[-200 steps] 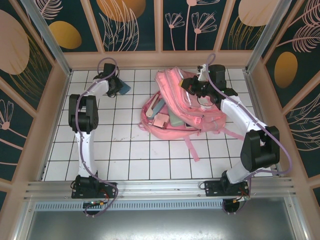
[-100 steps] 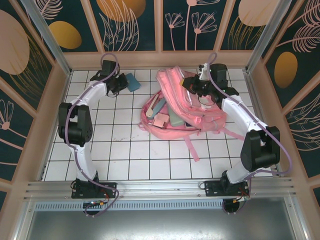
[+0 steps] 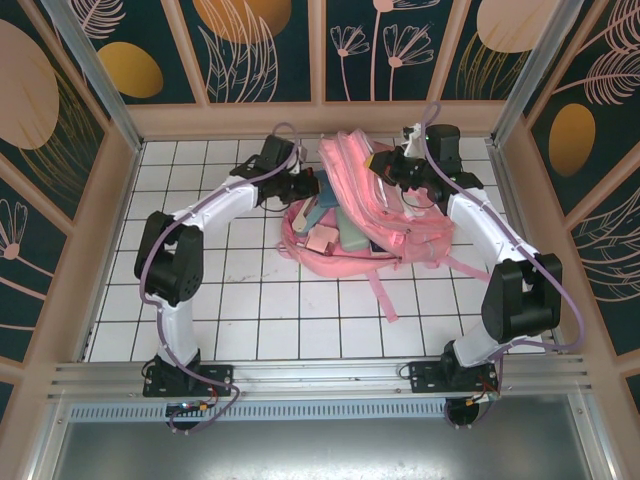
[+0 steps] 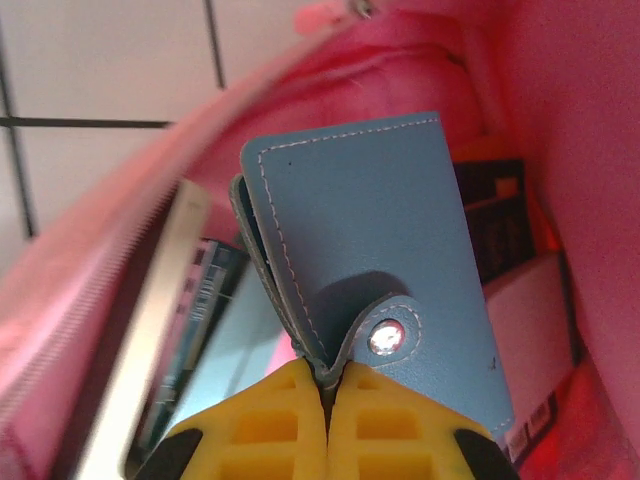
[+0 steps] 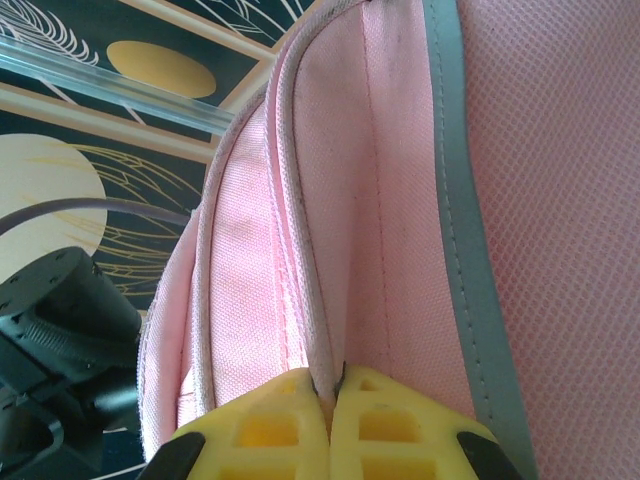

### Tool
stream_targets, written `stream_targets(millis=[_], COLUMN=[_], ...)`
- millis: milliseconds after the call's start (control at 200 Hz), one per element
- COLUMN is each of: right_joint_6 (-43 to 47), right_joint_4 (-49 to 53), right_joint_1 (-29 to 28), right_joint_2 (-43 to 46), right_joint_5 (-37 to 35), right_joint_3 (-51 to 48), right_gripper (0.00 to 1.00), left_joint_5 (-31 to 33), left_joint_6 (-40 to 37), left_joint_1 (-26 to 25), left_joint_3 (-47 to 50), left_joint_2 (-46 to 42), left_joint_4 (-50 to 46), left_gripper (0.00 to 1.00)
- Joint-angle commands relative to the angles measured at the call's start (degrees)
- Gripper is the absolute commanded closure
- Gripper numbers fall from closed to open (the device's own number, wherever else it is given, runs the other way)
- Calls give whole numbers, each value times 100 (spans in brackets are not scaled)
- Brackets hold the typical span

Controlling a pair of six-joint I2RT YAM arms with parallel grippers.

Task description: Pack the student bag

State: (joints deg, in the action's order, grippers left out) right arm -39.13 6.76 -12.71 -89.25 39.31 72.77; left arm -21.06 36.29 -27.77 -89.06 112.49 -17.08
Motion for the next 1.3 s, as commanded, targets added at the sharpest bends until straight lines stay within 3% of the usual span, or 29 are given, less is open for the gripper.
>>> stream_targets(millis=[0, 190, 385, 505, 620, 755, 951, 1291], right_joint_6=[96, 81, 34, 19, 16, 29, 40, -62], right_joint_4=[-334, -347, -416, -451, -445, -427, -456, -671], right_joint_1=[132, 135, 119, 95, 77, 51, -78, -719], right_joint_2=[246, 319, 368, 383, 396, 396, 368, 123], right_joint_5=[-90, -103, -90, -76, -81, -77, -114, -262], right_joint_3=[232, 145, 27, -18, -25, -53, -169, -446], right_gripper=[100, 100, 100, 100, 100, 100, 100, 100], left_joint_5=[-187, -121, 531, 539, 406, 566, 1240, 1837], left_joint_6=[61, 196, 31, -9, 37, -74, -143, -41], left_joint_1=[-174, -420, -440, -440, -440, -440, -332, 517], left_joint_3=[130, 445, 697, 714, 665, 510, 291, 766], left_joint_2=[-202, -298, -391, -271, -218, -339, -571, -1294], left_joint_4=[249, 322, 85, 63, 130, -17, -566, -765], left_gripper=[100, 100, 100, 100, 64, 40, 33, 32])
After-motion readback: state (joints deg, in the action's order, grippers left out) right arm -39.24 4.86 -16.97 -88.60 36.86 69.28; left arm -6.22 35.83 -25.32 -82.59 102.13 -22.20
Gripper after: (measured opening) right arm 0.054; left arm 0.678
